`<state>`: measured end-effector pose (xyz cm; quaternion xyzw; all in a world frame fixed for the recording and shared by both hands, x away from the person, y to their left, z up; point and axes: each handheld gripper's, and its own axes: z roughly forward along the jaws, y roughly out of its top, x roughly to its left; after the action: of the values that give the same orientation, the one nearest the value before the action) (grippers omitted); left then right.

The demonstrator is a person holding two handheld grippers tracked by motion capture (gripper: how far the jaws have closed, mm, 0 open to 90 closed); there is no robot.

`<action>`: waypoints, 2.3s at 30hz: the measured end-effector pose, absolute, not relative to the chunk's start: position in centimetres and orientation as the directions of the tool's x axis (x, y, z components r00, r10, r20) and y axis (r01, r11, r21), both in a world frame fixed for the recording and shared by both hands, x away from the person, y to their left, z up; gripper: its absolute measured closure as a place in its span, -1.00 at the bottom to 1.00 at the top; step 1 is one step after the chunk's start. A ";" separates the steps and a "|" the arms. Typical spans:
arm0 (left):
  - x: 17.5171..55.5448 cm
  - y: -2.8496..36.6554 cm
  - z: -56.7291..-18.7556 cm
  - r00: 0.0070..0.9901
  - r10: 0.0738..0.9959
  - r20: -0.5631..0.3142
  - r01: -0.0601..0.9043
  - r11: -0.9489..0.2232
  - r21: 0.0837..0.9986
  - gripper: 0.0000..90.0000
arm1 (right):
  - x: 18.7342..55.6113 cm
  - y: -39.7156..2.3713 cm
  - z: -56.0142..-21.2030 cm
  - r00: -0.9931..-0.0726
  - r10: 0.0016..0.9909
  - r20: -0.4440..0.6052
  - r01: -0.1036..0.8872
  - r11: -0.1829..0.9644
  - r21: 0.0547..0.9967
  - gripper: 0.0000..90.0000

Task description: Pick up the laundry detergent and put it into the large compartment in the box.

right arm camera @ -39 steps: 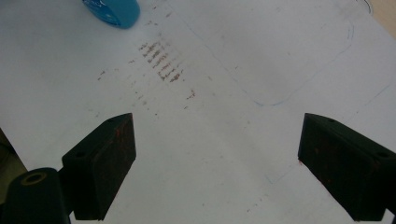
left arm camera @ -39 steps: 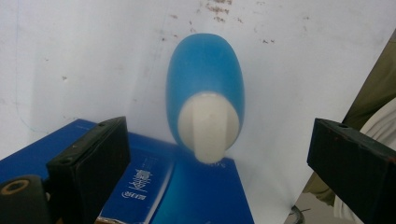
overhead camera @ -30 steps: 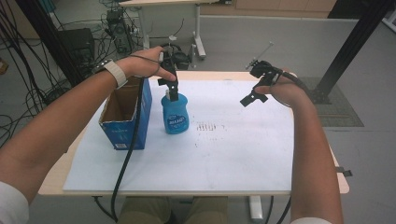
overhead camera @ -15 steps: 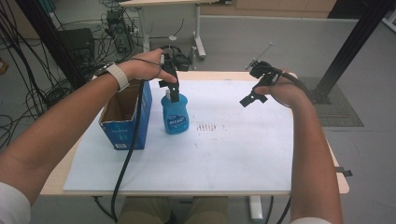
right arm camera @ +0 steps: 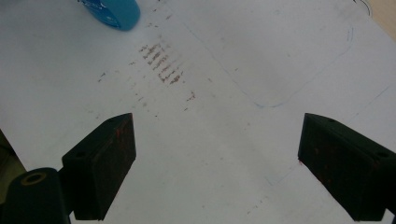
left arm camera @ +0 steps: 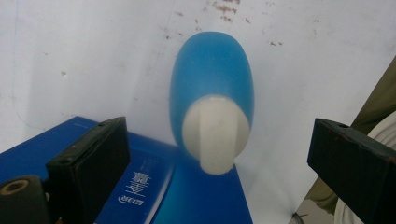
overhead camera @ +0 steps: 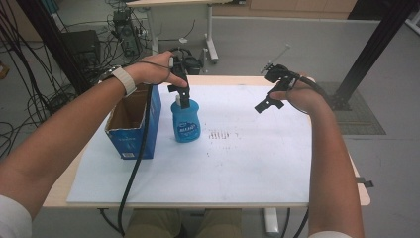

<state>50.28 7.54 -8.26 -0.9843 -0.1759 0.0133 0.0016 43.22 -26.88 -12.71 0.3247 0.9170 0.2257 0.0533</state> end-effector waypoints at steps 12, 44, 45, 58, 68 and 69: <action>50.3 7.6 -8.3 0.936 0.350 -0.030 0.350 -0.937 -0.006 -0.86 | 43.2 -27.0 -12.7 -0.781 0.622 0.051 0.574 0.684 0.450 -0.75; 50.5 8.4 -8.2 0.929 0.367 -0.041 0.367 -0.930 0.014 -0.86 | 43.2 -26.9 -12.7 -0.783 0.620 0.050 0.573 0.689 0.444 -0.75; 50.5 8.4 -8.2 0.929 0.367 -0.041 0.368 -0.930 0.015 -0.86 | 43.2 -27.0 -12.7 -0.782 0.621 0.050 0.574 0.688 0.445 -0.75; 50.5 8.4 -8.2 0.927 0.372 -0.043 0.373 -0.928 0.017 -0.86 | 43.2 -27.0 -12.8 -0.783 0.620 0.050 0.573 0.687 0.447 -0.75; 50.5 8.5 -8.3 0.924 0.381 -0.042 0.382 -0.924 0.015 -0.86 | 43.2 -27.0 -12.7 -0.781 0.623 0.048 0.575 0.686 0.447 -0.75; 50.5 8.5 -8.3 0.924 0.380 -0.042 0.381 -0.925 0.017 -0.86 | 43.2 -27.0 -12.7 -0.780 0.623 0.048 0.575 0.686 0.446 -0.75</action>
<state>50.53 8.54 -8.29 -0.9808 -0.1938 0.0191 -0.0123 43.15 -27.03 -12.68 0.3269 0.9165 0.2243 0.0537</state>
